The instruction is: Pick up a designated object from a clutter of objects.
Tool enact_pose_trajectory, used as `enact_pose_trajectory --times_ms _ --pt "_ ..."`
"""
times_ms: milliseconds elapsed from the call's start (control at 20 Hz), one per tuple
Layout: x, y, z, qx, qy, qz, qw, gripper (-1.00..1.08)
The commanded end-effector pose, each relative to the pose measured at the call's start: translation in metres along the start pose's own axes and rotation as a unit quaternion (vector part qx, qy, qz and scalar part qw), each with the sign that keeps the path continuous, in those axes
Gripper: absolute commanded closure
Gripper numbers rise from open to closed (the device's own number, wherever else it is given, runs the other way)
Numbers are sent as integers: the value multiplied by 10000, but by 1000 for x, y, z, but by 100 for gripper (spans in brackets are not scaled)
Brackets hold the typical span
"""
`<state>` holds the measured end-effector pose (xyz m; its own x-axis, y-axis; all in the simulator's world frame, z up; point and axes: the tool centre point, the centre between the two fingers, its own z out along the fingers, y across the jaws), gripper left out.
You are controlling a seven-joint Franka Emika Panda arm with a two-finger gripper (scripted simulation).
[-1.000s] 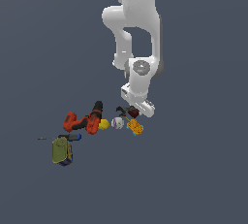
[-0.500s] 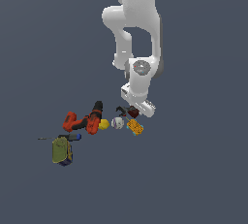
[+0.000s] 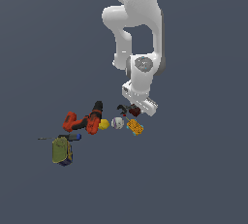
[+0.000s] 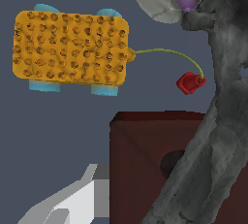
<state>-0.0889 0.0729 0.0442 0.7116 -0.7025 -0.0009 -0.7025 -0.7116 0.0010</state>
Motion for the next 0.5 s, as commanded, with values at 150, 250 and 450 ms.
enact_pose_trajectory --times_ms 150,250,450 --pt "-5 -10 -29 11 8 -1 10000 108" --pt "-7 -15 -43 11 8 -1 10000 108" --pt "-13 -26 -76 8 10 0 10000 108"
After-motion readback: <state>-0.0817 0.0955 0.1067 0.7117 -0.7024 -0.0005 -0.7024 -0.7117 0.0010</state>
